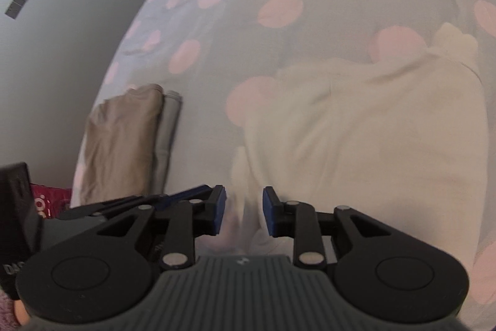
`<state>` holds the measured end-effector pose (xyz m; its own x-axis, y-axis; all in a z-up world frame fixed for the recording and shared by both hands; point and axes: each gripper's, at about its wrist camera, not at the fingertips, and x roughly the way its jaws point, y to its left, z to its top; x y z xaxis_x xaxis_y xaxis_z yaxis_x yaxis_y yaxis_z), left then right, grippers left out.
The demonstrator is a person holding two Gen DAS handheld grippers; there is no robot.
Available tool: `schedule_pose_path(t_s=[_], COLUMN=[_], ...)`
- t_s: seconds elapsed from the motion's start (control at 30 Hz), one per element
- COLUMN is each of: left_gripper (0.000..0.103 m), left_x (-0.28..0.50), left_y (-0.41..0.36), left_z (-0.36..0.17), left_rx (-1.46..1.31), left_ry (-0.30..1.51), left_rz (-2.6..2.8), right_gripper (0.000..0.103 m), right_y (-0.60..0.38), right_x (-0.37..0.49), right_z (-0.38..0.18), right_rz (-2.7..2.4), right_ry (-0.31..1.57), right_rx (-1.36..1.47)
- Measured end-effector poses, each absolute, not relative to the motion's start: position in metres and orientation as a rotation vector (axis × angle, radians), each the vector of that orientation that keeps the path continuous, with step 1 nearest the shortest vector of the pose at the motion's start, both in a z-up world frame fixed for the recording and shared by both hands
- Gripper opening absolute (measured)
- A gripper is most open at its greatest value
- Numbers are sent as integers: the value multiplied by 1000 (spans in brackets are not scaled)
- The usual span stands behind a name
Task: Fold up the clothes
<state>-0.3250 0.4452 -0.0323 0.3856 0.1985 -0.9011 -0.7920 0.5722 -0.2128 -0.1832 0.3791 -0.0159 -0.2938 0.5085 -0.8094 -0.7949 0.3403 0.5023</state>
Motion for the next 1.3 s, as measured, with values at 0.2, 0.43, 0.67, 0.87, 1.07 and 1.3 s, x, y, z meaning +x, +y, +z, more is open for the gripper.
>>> schedule_pose_path(t_s=[0.2,0.43,0.67,0.87,1.07,1.3], left_gripper=[9,28,39,17,14,14], left_x=[-327,-312,-289,-281,-276,-272], left_y=[438,429,425,427,428,428], left_z=[-20,-17,-32,-50,-61,-62], left_rx=[-702,-689,-673,-653,-635,-637], left_ry=[933,895,921,972,1021,1035], left_rz=[692,644,644,673,700,715], right_gripper=[31,31,31,31,33,36], right_y=[359,320,287,285,295,298], right_x=[-164,-119,-83,-74,-74,-73], right_z=[4,0,-17,-44,-65,-69], right_rz=[1250,1084,973,955,966,964], right_ry=[1282,1243,1229,1258,1281,1289], right_rx=[-280,-296,-321,-358,-367,-364])
